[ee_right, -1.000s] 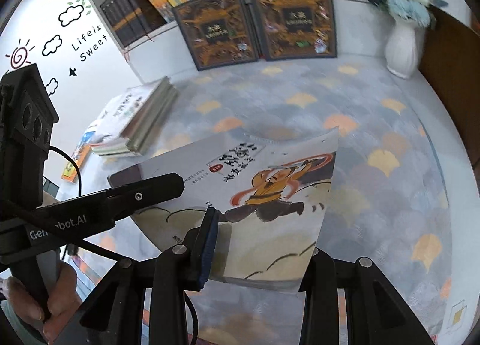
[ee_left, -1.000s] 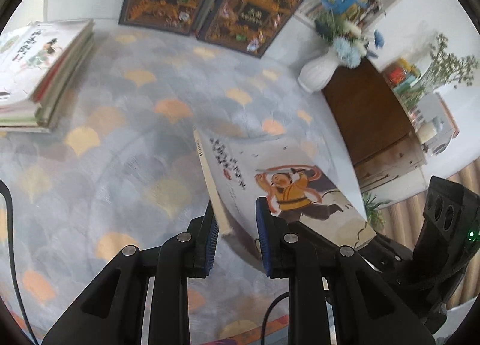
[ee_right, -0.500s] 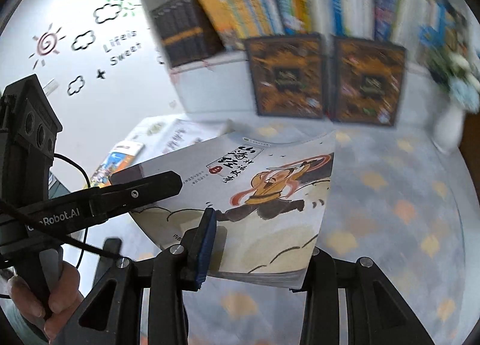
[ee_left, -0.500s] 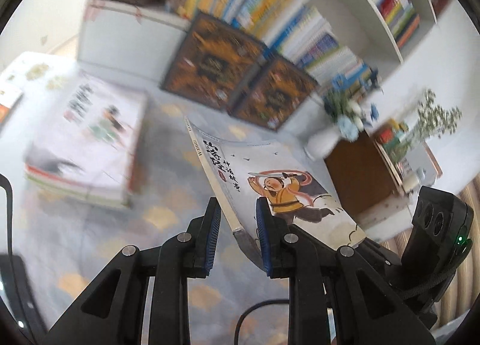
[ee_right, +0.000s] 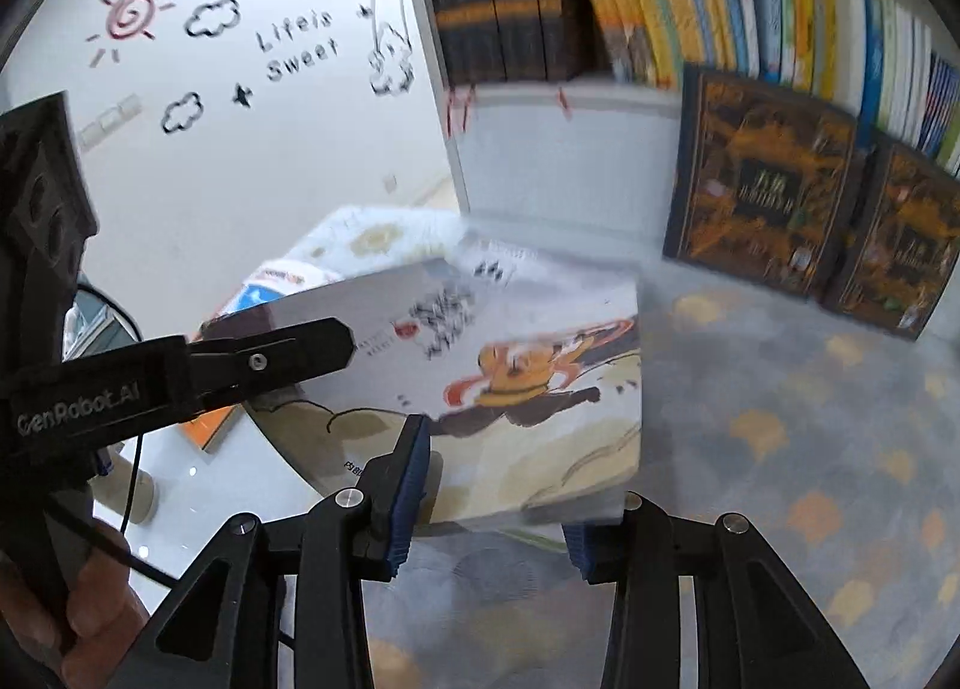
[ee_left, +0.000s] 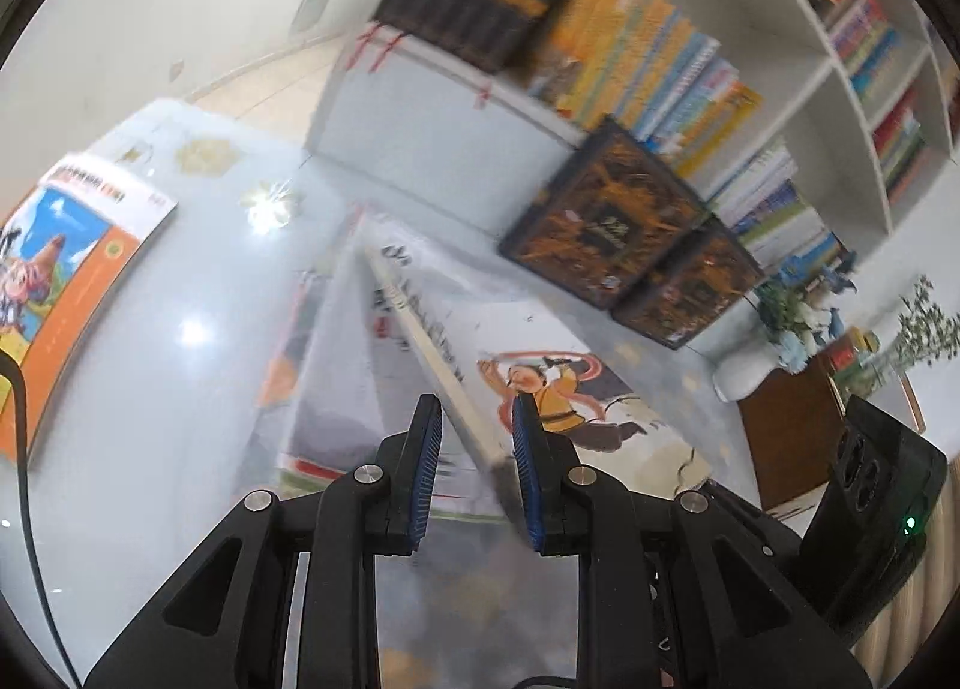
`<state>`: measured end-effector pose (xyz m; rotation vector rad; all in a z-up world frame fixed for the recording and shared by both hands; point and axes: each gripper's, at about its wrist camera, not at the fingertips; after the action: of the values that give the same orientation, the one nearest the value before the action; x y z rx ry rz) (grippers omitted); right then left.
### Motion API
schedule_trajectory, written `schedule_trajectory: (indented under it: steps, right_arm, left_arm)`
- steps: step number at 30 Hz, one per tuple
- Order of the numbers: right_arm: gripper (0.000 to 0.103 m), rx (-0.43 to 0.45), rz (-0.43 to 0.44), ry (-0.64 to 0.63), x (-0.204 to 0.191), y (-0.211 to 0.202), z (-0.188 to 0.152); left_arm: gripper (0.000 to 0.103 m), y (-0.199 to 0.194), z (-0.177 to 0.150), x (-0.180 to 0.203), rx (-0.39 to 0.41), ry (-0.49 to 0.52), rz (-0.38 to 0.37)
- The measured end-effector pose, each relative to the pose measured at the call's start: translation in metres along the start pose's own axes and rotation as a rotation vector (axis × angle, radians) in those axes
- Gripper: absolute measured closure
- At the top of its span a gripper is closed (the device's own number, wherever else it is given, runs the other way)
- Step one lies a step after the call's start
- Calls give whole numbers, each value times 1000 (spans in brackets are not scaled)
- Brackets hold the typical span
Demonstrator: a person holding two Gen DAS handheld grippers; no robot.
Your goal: Organize books
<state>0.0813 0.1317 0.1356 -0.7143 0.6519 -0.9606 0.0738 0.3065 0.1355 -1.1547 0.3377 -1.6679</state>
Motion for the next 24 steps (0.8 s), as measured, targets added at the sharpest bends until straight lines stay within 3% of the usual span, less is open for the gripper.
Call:
schedule_trajectory:
  steps: [11, 16, 21, 24]
  right_arm:
    - [64, -74, -108, 27, -14, 44, 3]
    - [63, -142, -119, 57, -3, 65, 2]
    - [54, -154, -108, 76, 0, 71, -1]
    - [46, -158, -110, 38, -5, 75, -1]
  left_arm:
    - [83, 45, 15, -46, -86, -79, -41]
    - [83, 53, 10, -56, -100, -94, -19]
    - [82, 51, 5, -68, -106, -120, -28]
    - [82, 41, 5, -67, -79, -105, 20]
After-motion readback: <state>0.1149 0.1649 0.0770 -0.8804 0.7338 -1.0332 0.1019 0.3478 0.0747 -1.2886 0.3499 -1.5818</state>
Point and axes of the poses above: each gripper's, at about its wrist camera, not at the fingertips, and y roughly the way its jaws point, x to its right, z to its top, and after that the axes turned 3 degrees about -x, right-handed
